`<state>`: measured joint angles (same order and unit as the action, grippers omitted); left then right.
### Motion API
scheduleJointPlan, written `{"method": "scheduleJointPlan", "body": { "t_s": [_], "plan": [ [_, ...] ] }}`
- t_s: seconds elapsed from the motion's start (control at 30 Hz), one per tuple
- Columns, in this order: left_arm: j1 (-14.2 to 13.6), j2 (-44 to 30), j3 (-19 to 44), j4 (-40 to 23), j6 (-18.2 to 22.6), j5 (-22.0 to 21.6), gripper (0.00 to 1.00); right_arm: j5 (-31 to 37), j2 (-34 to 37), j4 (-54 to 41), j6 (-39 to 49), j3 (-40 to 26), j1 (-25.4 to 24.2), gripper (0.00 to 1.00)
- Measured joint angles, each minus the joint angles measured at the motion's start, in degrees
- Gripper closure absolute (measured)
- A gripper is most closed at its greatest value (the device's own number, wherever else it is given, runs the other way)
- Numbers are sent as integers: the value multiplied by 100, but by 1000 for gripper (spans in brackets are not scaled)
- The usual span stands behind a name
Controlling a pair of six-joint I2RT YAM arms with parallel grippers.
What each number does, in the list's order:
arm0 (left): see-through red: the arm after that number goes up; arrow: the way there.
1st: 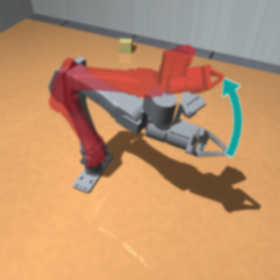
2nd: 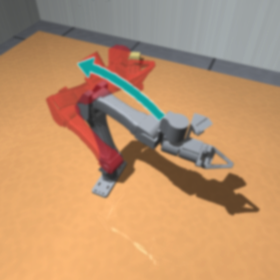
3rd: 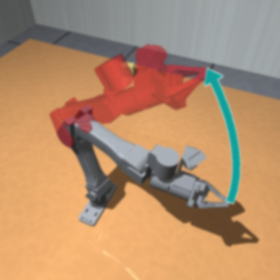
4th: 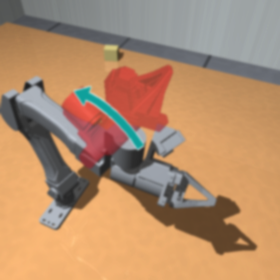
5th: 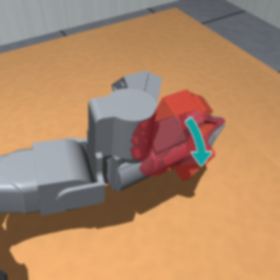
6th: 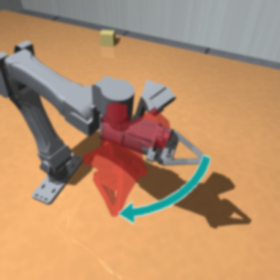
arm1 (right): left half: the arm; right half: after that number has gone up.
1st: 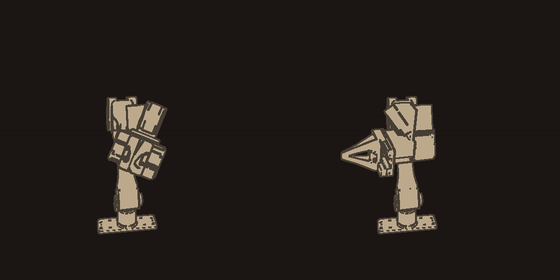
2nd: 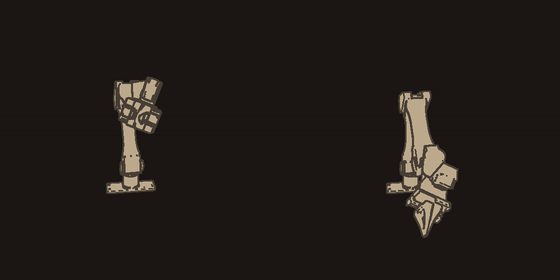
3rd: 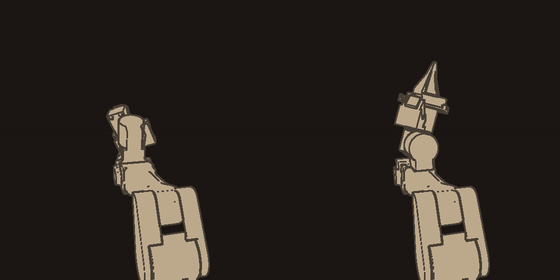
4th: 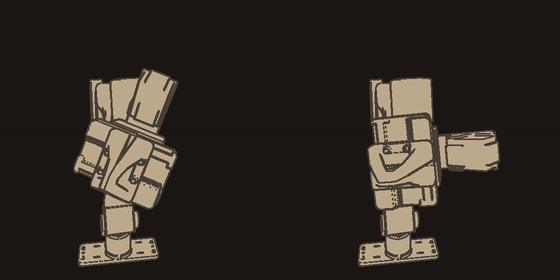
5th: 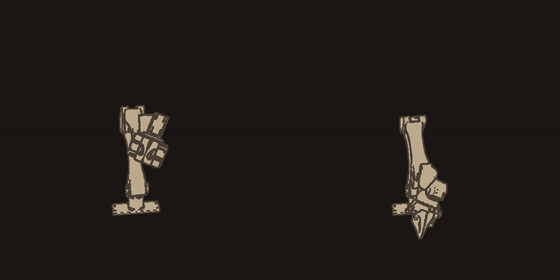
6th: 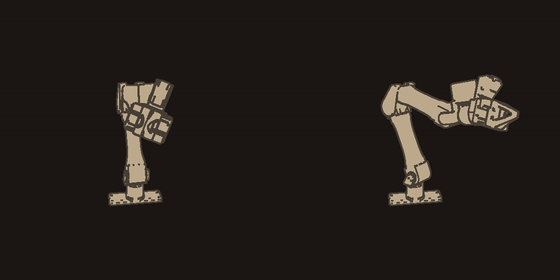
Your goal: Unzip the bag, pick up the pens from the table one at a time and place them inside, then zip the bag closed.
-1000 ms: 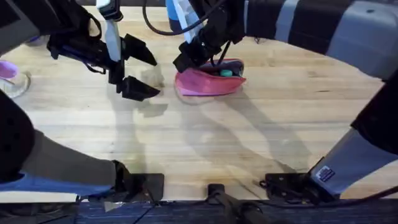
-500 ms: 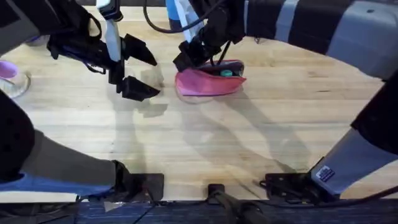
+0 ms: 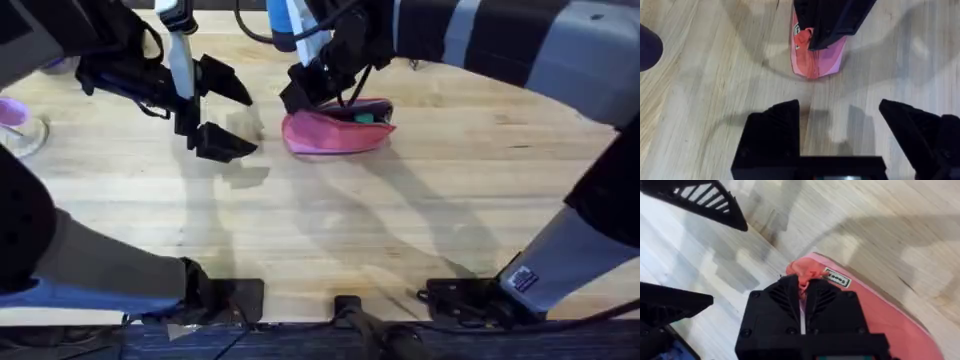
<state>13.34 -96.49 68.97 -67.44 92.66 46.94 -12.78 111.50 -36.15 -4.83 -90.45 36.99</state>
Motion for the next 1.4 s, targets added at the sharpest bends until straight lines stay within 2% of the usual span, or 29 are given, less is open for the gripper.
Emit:
{"method": "scheduleJointPlan", "body": {
  "t_s": [0.3,0.77,1.17,1.4],
  "plan": [
    [0,0,0,-2,0,0,6,17,0,-23,-559,-20,-2,963],
    [0,0,0,-49,0,36,7,55,0,-31,-720,-40,-2,970],
    [-2,-33,0,24,0,873,7,57,0,-32,-720,-46,-2,970],
    [-2,-771,0,51,2,1474,6,57,0,-30,-721,-46,-2,970]
  ]
}}
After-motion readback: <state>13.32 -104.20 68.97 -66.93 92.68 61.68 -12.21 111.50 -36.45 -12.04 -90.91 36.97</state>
